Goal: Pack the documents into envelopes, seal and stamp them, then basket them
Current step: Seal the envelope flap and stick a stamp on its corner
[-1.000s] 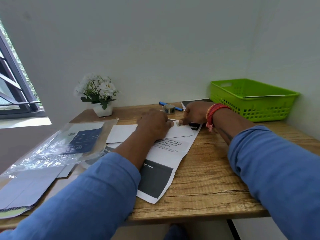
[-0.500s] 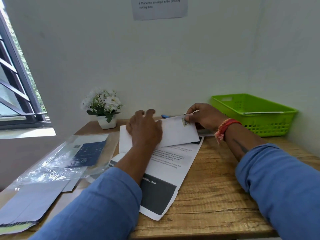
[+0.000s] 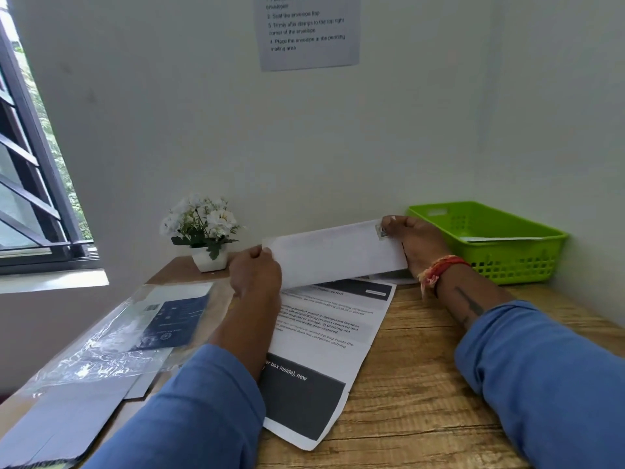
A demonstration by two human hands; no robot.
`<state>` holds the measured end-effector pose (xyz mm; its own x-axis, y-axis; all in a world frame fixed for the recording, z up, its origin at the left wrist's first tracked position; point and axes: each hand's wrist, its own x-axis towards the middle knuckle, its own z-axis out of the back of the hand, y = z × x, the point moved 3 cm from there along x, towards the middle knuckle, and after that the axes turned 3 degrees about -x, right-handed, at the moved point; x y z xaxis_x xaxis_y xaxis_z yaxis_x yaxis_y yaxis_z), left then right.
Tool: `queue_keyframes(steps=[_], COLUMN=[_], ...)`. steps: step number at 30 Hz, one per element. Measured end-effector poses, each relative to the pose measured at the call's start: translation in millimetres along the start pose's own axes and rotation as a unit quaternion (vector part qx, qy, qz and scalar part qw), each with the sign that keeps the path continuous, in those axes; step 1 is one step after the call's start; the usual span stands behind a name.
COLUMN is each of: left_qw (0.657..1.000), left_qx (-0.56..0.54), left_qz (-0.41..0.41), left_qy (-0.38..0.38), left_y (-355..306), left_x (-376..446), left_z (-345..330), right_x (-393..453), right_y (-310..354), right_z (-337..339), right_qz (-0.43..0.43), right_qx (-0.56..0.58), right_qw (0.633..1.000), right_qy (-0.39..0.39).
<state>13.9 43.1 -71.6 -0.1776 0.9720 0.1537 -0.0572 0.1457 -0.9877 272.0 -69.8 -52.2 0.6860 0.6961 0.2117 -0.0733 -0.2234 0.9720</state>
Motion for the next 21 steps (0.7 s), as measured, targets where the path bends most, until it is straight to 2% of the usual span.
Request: queue_keyframes(steps=[3, 5, 7, 11, 14, 18, 19, 21], left_qw=[0.993, 0.979, 0.968, 0.968, 0.952, 0.931, 0.928, 0.924], left_qx=[-0.112, -0.186, -0.218, -0.196, -0.176, -0.206, -0.202, -0.178], left_qz=[0.039, 0.083, 0.103, 0.072, 0.084, 0.090, 0.092, 0.098], left_qy=[-0.011, 0.024, 0.070, 0.142, 0.238, 0.287, 0.300, 0.325], left_y=[-2, 0, -2, -7, -10, -19, -20, -23], left_x=[1, 0, -1, -7, -24, -41, -44, -52], left_z=[-1, -4, -7, -10, -16, -22, -23, -23], right_x=[-7, -11, -10, -6, -7, -27, -31, -36], right_y=[-1, 0, 5, 18, 14, 3, 3, 6], right_z=[-6, -9, -9, 1, 0, -26, -32, -39], right_qz=[-0.083, -0.088, -0.068, -0.028, -0.053, -0.123, -0.117, -0.081], right_qx=[0.022, 0.022, 0.051, 0.170, 0.223, 0.130, 0.102, 0.058], right_qw=[0.992, 0.988, 0.992, 0.985, 0.973, 0.978, 0.980, 0.990], right_qy=[0.093, 0.125, 0.097, -0.013, -0.020, 0.110, 0.122, 0.096])
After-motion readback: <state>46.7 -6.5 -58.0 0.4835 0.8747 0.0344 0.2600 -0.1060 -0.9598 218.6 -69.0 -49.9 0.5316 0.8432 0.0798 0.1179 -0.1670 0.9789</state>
